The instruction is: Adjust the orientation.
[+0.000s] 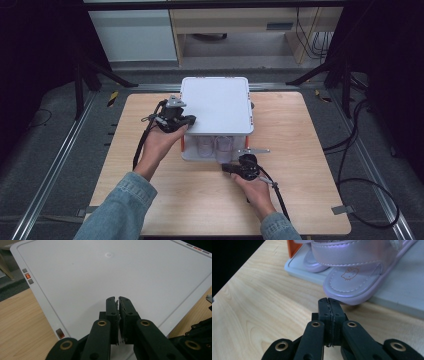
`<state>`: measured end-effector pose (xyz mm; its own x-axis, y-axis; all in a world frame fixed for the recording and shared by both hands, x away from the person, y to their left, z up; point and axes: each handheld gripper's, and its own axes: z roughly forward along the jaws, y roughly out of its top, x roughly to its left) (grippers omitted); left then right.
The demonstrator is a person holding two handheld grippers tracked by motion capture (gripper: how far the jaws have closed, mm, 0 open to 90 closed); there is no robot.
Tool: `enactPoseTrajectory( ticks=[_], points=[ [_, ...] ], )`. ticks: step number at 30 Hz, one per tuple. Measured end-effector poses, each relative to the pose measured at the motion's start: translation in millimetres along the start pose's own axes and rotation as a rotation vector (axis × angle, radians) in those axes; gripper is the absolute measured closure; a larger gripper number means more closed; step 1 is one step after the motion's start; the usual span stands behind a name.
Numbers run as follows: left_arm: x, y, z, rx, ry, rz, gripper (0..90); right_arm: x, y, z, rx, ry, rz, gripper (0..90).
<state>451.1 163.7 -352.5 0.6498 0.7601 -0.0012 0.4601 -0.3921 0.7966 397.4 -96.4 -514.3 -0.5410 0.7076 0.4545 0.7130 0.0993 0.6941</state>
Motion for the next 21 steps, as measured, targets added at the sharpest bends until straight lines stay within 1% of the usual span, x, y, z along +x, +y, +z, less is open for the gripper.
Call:
enactPoseTrajectory(
  ticks=[3,10,14,21],
  points=[
    [0.3,-0.1,0.0,-0.001,-0.002,-0.001,85.4,-2.5,4.8,4.6,-0.008,-0.014,0.014,90.0],
    [0.8,-0.3,0.1,-0.002,-0.005,-0.003,85.5,-6.3,8.9,8.2,-0.018,-0.024,0.035,90.0],
    [0.7,-0.1,0.1,-0.001,-0.005,-0.001,85.6,-8.5,10.0,9.2,-0.02,-0.021,0.05,90.0],
    [1.1,-0.2,0.0,-0.001,-0.007,0.0,85.6,-11.5,13.8,12.7,-0.014,-0.035,0.062,90.0]
  ],
)
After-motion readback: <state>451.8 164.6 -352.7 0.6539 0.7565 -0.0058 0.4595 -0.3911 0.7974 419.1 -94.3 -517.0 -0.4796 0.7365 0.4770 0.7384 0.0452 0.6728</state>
